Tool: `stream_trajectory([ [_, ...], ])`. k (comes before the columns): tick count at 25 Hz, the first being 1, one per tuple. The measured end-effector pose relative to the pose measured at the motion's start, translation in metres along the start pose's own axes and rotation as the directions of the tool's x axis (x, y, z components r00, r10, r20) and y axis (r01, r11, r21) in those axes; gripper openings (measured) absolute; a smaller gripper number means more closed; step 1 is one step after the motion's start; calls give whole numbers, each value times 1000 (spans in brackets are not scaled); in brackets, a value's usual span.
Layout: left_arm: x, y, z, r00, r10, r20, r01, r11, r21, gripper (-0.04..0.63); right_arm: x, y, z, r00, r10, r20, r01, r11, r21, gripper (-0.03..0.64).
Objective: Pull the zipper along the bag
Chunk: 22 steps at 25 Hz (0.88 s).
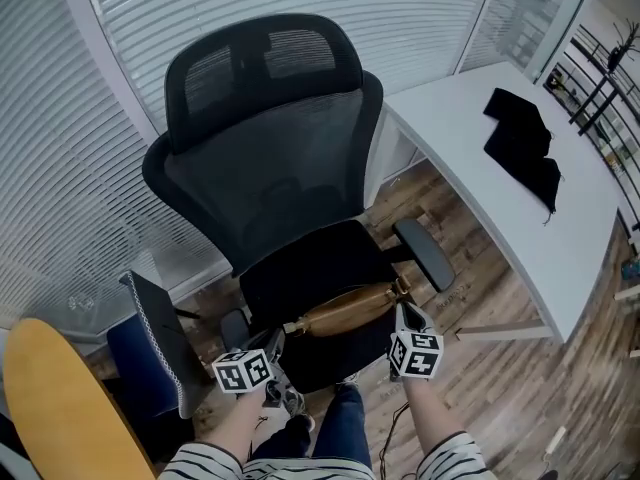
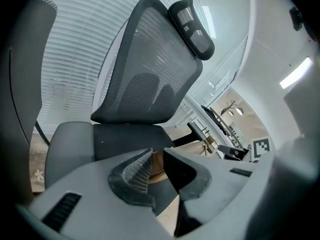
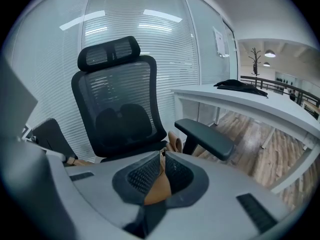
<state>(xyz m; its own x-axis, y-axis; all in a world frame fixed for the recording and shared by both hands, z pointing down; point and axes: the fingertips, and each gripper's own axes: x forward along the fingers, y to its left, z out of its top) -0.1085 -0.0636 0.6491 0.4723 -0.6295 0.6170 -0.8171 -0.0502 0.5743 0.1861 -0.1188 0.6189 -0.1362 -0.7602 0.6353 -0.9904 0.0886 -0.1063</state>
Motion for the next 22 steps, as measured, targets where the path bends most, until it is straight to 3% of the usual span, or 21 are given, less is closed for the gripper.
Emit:
stream_trajectory([
  [7,-28,-10,25,999,-15,43,10,994,105,70,-33,7,5,999,-9,46,7,999,51,37],
  [13,-57,-36,57,992,-56,112,25,965,262,103,-71,20,24,990,-36,137,21,994,109,37],
  [22,-120,-75,106,953,-135,270,27,929,368,74,-131,57,62,962,2,272,-45,987,154,35],
])
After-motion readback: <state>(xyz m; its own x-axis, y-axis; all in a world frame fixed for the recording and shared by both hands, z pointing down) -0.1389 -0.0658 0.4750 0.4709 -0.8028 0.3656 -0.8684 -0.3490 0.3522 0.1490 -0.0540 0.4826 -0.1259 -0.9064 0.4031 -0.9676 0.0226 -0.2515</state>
